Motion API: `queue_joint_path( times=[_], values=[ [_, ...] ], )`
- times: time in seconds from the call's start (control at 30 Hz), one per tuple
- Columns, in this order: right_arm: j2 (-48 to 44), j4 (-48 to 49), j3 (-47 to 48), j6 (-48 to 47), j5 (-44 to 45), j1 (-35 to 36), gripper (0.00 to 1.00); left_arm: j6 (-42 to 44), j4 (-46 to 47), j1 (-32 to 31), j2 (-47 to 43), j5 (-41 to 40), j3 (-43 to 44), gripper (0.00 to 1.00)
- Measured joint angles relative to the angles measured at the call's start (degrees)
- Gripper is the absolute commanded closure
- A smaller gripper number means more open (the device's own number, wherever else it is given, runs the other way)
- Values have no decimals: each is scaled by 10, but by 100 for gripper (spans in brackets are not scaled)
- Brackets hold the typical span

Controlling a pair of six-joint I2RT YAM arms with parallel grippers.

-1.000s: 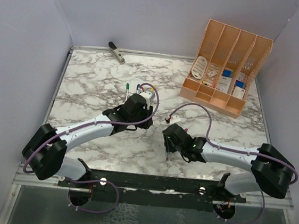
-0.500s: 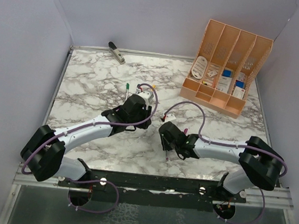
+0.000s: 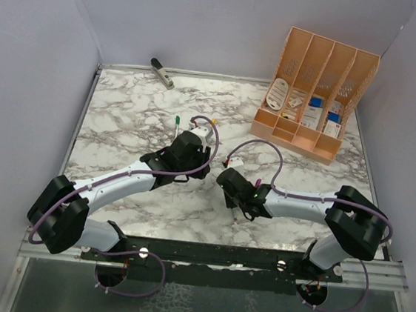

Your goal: Insert the pens into the pen caps

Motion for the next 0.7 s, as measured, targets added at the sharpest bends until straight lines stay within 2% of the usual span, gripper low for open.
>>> queue_joint_path(
  times=[0.27,0.47,0.6,0.7],
  values=[
    [-33,-1,37,-22,83,-5,99,5,12,0,-17,-1,-6,65],
    [-156,131,19,-58,77,-56,99,22,68,0,-43,45,-34,65],
    [-244,269,-24,-87,62,-89,99,40,125,0,-67,103,-59,62],
    [-270,336,-38,-106,45,-89,99,48,187,0,-91,155,-87,61]
  ],
)
